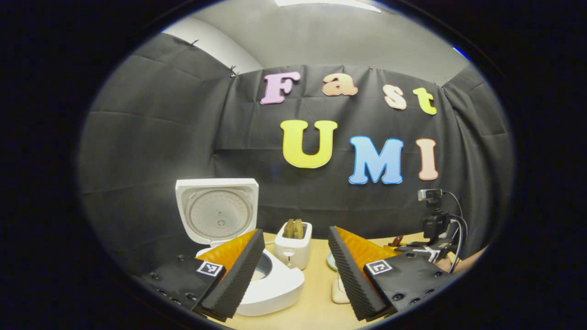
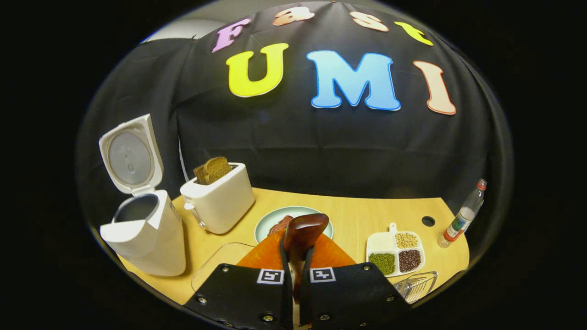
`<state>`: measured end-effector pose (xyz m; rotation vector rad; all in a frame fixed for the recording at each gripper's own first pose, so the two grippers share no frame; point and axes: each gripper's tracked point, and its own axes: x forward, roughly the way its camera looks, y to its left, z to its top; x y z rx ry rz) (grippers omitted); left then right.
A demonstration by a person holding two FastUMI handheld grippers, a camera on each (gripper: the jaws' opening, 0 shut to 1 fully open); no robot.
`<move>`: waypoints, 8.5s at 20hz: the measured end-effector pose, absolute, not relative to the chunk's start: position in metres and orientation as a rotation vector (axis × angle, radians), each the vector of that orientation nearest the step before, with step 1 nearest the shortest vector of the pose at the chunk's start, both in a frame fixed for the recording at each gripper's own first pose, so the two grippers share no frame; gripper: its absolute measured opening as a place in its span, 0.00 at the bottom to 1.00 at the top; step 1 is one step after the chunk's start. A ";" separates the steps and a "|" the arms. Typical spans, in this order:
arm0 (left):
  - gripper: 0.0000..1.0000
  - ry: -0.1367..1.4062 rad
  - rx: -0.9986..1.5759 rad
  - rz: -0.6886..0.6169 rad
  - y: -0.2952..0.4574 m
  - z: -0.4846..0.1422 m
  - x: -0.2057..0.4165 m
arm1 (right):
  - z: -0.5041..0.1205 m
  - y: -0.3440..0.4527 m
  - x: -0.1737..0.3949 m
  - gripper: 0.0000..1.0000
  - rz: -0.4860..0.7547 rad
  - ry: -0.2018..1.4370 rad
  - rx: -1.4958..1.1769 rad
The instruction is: Close the left gripper, press the button to open the rice cooker; take a wooden spoon from the chopstick holder with the right hand, scoop a spoonful of rice and pour it into the rice cooker, then put the wooden spoon back into the chopstick holder.
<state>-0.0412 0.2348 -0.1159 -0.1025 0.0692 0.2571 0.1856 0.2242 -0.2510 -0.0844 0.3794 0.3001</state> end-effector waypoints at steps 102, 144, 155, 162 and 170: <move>0.97 0.158 -0.181 0.328 0.338 -0.181 -0.162 | -0.069 0.531 0.165 0.06 0.868 0.351 0.483; 0.97 0.142 -0.113 0.051 0.153 -0.130 -0.035 | -0.182 -0.021 0.140 0.06 -0.058 0.294 0.543; 0.98 0.159 -0.093 0.095 0.165 -0.129 -0.050 | -0.251 -0.007 0.164 0.06 -0.126 0.395 0.454; 0.96 0.168 -0.089 0.100 0.173 -0.131 -0.057 | -0.282 -0.016 0.172 0.18 -0.197 0.420 0.462; 0.98 0.125 -0.102 0.077 0.168 -0.121 -0.044 | -0.231 -0.017 0.129 0.97 -0.157 0.385 0.304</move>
